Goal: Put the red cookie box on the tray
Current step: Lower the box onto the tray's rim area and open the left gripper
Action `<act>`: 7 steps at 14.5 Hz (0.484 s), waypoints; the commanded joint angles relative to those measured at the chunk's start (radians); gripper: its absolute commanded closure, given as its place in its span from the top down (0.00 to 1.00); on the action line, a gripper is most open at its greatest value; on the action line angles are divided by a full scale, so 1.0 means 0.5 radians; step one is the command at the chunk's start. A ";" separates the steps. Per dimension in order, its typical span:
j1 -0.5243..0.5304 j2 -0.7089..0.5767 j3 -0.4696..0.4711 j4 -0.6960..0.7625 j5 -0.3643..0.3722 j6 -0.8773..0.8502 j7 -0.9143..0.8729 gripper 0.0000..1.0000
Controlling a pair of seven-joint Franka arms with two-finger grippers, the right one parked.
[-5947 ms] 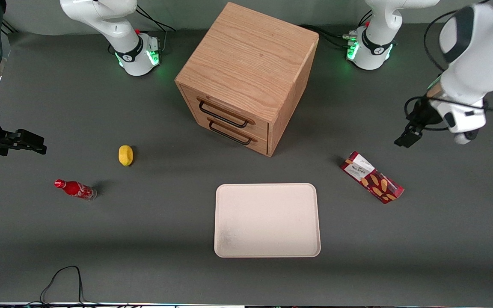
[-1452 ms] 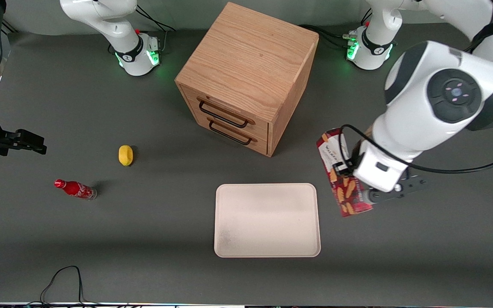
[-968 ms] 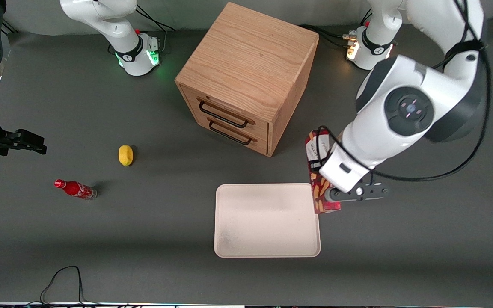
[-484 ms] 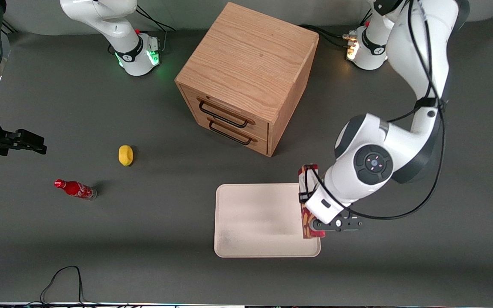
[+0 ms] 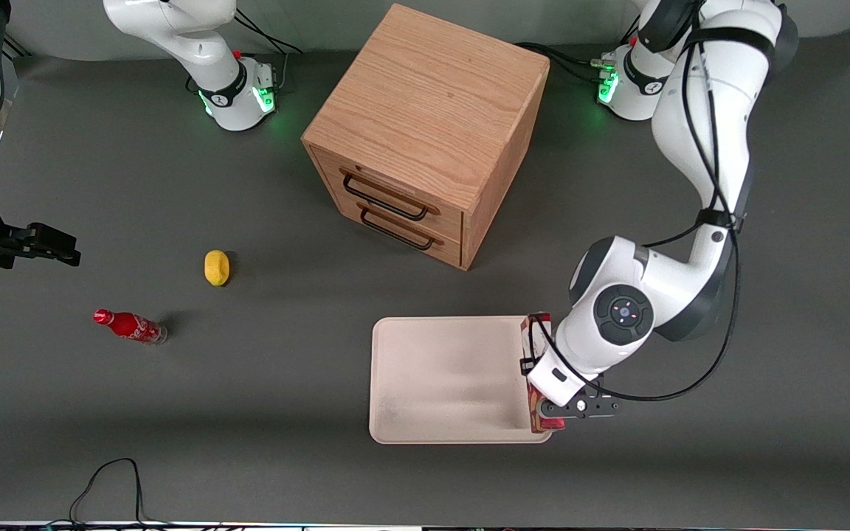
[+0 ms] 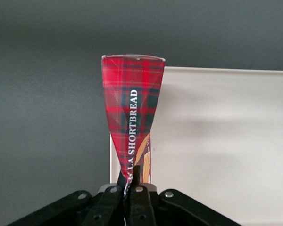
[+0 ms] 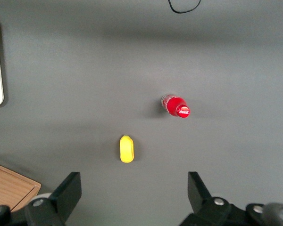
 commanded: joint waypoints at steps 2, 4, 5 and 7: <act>-0.025 0.035 0.014 -0.028 0.049 0.107 0.008 0.00; -0.025 0.035 0.017 -0.053 0.049 0.138 0.002 0.00; -0.025 0.038 0.017 -0.056 0.049 0.141 0.002 0.00; -0.025 0.045 0.017 -0.062 0.046 0.141 -0.019 0.00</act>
